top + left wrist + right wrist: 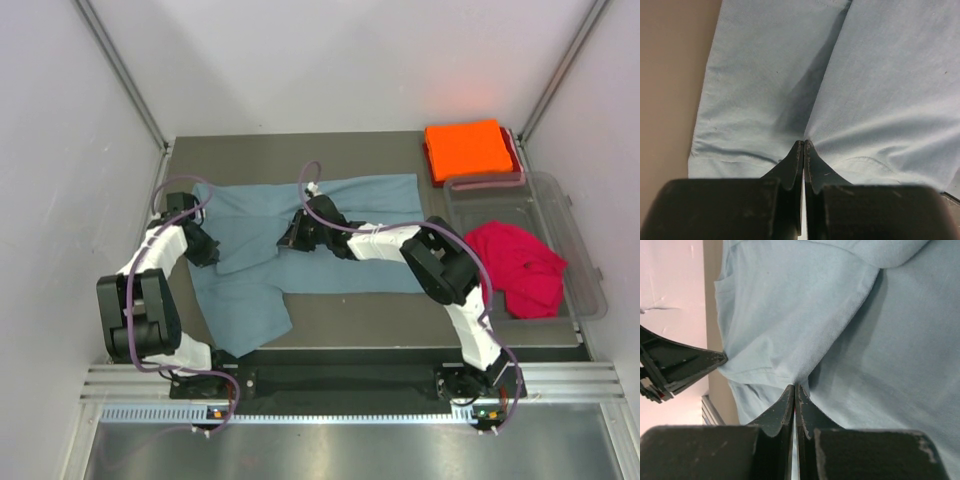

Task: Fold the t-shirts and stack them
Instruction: Fold the tshirt

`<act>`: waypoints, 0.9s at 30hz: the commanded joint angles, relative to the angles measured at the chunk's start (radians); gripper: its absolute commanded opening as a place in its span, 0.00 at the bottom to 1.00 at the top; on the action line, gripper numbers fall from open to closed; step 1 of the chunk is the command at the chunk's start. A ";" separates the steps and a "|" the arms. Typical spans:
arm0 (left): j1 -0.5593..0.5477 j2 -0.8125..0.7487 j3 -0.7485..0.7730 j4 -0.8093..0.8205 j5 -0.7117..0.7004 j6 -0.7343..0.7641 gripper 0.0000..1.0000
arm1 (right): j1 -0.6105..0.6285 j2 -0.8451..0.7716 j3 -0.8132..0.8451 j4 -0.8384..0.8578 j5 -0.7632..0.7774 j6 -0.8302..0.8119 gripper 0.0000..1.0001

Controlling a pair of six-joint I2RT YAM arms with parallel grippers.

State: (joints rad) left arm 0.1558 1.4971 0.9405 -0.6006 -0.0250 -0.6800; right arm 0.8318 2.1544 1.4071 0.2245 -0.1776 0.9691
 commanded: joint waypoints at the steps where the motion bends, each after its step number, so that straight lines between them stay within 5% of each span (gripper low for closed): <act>1: -0.002 0.017 0.038 -0.021 -0.053 0.014 0.11 | -0.010 0.022 0.026 0.023 -0.013 -0.030 0.00; 5: -0.001 0.031 0.136 -0.071 -0.128 0.039 0.29 | -0.013 0.010 0.039 -0.033 -0.026 -0.056 0.14; 11: 0.002 0.052 0.290 0.034 -0.170 0.097 0.33 | -0.083 -0.108 0.007 -0.178 0.036 -0.144 0.31; 17: 0.007 0.254 0.421 0.219 -0.041 0.108 0.32 | -0.238 -0.127 0.027 -0.296 0.035 -0.223 0.32; 27: 0.010 0.713 0.829 0.185 -0.010 0.132 0.24 | -0.474 -0.036 0.179 -0.430 0.061 -0.351 0.30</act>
State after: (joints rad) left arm 0.1581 2.1498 1.6699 -0.4351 -0.0349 -0.5720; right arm 0.4038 2.0960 1.5177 -0.1532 -0.1333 0.6914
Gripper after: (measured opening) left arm 0.242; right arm 0.302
